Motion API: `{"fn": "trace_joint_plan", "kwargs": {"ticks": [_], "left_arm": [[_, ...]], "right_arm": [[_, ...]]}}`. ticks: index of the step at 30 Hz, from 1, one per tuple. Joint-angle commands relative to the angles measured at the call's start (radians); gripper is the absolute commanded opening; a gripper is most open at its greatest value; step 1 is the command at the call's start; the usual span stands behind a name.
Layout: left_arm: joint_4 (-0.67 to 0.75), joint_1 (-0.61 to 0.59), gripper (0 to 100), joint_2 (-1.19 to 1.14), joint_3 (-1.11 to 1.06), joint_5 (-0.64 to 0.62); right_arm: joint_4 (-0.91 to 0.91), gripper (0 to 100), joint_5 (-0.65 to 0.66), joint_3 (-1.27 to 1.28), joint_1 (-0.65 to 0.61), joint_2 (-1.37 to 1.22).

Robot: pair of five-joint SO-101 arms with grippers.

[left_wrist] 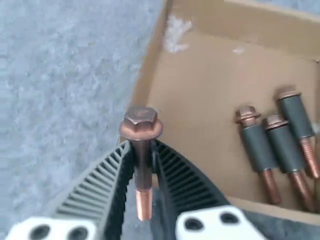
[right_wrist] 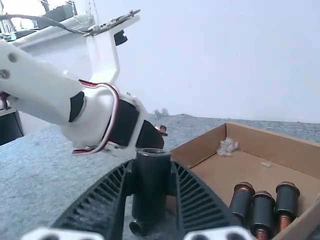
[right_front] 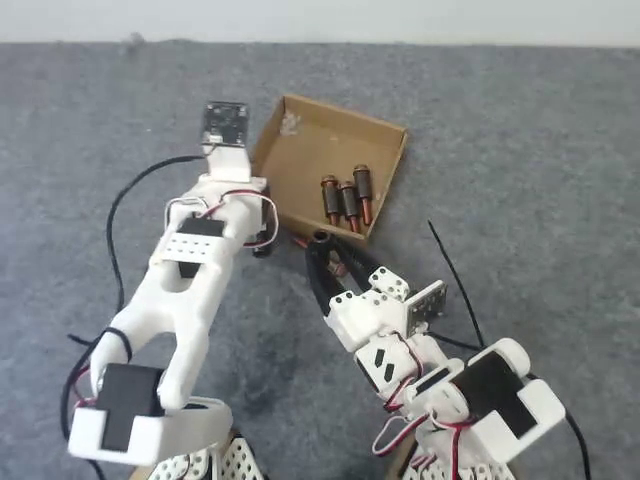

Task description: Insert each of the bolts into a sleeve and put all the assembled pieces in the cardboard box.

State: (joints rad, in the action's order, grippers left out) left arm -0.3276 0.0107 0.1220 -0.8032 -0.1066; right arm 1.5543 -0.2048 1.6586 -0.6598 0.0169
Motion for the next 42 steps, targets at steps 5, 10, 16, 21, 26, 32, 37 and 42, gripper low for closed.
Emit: {"fn": "trace_joint_plan", "kwargs": {"ticks": [5, 10, 16, 21, 26, 32, 37, 42], "left_arm": [[0.190, 0.009, 1, 0.071, -0.033, -0.009], [0.465, 0.011, 1, 0.071, -0.140, -0.009], [0.620, 0.078, 1, 0.201, -0.329, -0.009], [0.336, 0.091, 1, 0.539, -0.363, -0.017], [0.109, 0.141, 1, 0.839, -0.366, -0.018], [-0.123, 0.288, 1, 1.037, -0.361, -0.018], [-0.141, 0.311, 1, 1.039, -0.361, -0.018], [-0.126, 0.338, 1, 1.034, -0.358, -0.167]], "right_arm": [[-0.038, 0.6, -0.009, -0.049, -0.007, 0.005], [-0.044, 0.6, -0.009, -0.057, -0.005, 0.005], [-0.045, 0.6, -0.009, -0.057, -0.002, 0.004], [-0.045, 0.6, -0.009, -0.055, -0.001, 0.004], [-0.045, 0.6, -0.009, -0.054, -0.001, 0.004], [-0.045, 0.6, -0.009, -0.048, -0.001, 0.004], [-0.045, 0.6, -0.009, -0.046, -0.001, 0.004], [-0.045, 0.6, -0.009, -0.046, -0.001, 0.004]]}}
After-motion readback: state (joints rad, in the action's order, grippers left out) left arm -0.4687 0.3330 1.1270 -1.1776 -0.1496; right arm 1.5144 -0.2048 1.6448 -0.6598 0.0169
